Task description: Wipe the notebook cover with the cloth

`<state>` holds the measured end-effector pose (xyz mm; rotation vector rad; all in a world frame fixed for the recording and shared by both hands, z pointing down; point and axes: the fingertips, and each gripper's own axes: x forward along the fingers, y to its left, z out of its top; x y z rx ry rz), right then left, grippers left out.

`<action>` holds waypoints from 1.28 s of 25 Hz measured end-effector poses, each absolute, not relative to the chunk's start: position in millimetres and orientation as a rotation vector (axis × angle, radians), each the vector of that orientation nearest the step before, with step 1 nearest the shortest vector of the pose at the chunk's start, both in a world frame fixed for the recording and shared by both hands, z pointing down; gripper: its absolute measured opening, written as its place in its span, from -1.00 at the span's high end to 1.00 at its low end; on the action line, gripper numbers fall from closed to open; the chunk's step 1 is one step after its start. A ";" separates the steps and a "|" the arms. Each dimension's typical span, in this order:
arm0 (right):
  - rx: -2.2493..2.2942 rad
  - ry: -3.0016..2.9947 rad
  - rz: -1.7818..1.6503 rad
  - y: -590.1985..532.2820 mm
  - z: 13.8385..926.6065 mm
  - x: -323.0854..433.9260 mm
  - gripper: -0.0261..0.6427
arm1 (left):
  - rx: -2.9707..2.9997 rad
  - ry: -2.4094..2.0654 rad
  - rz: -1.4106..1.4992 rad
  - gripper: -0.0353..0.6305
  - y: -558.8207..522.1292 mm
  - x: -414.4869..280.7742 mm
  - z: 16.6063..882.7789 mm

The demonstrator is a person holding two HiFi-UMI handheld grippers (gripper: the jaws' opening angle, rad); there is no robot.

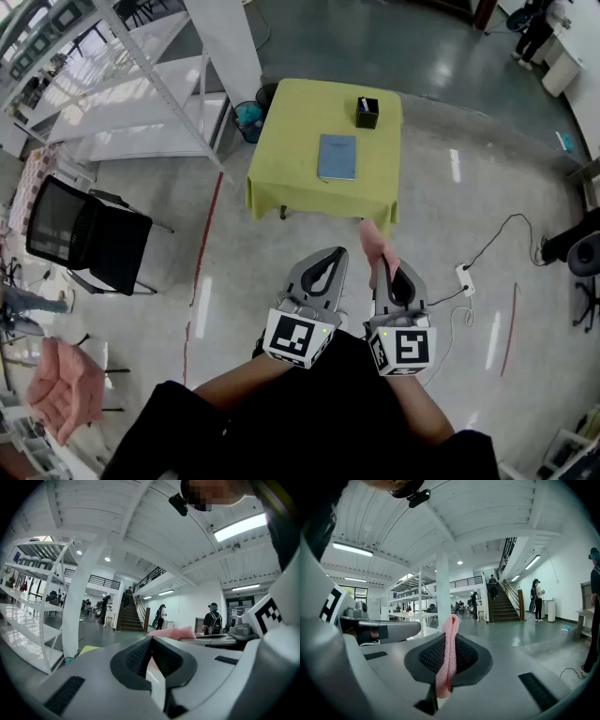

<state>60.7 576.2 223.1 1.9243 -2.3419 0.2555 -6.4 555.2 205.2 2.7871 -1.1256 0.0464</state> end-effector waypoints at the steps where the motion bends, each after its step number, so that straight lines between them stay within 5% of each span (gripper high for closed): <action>1: 1.922 -2.336 0.257 578.7 223.4 63.7 0.82 | 2.780 -1.126 0.038 0.88 557.0 -3.7 204.9; 19: 1.893 -2.467 0.414 562.9 249.9 78.9 0.81 | 2.689 -1.250 0.132 0.88 534.1 -12.5 233.0; 32: 1.893 -2.323 0.435 436.9 277.2 90.5 0.81 | 2.682 -1.049 0.072 0.88 400.6 9.3 259.4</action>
